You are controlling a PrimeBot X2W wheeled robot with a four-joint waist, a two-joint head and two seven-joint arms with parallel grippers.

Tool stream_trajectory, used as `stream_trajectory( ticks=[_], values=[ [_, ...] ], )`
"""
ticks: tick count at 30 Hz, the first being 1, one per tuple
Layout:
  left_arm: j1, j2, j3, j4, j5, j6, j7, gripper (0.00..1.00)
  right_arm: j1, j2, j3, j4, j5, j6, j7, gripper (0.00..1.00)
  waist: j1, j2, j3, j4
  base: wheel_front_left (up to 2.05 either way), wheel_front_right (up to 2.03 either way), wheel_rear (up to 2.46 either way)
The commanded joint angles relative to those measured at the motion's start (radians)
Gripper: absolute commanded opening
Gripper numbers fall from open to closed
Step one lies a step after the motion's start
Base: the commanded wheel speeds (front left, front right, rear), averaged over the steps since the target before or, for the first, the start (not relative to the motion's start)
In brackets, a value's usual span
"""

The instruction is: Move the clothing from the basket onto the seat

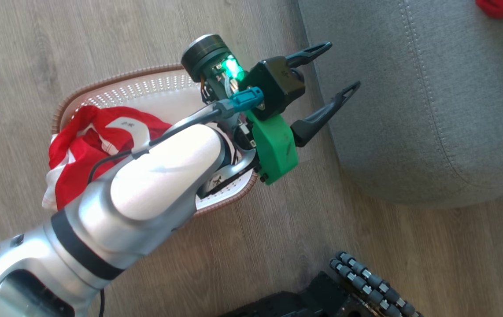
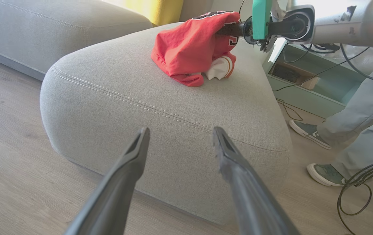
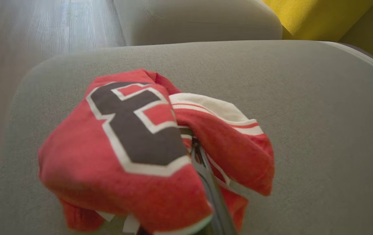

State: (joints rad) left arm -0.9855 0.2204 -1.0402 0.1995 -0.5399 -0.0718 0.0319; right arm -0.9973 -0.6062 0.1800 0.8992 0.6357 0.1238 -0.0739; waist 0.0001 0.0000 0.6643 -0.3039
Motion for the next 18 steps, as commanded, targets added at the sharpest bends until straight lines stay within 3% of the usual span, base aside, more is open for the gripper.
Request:
stream_trajectory(
  ticks=[1,10,18],
  values=[
    [-0.04,-0.008,0.02,-0.028,0.002,-0.005,-0.008,1.0,-0.005,-0.04,0.017,-0.009,0.014,0.007,0.023,1.0,-0.0001,0.0,-0.008,0.0,0.0,0.0,0.0],
    [-0.024,-0.008,0.02,-0.007,-0.013,-0.002,-0.029,1.0,0.0,-0.06,0.128,-0.01,0.092,0.007,0.163,1.0,-0.0001,0.0,-0.056,-0.006,0.0,0.0,0.0],
    [0.023,0.01,0.033,0.002,-0.039,0.014,-0.068,1.0,0.043,-0.145,0.292,-0.131,0.147,0.007,0.258,1.0,-0.0001,0.0,-0.162,-0.039,0.0,0.0,0.0]
  ],
)
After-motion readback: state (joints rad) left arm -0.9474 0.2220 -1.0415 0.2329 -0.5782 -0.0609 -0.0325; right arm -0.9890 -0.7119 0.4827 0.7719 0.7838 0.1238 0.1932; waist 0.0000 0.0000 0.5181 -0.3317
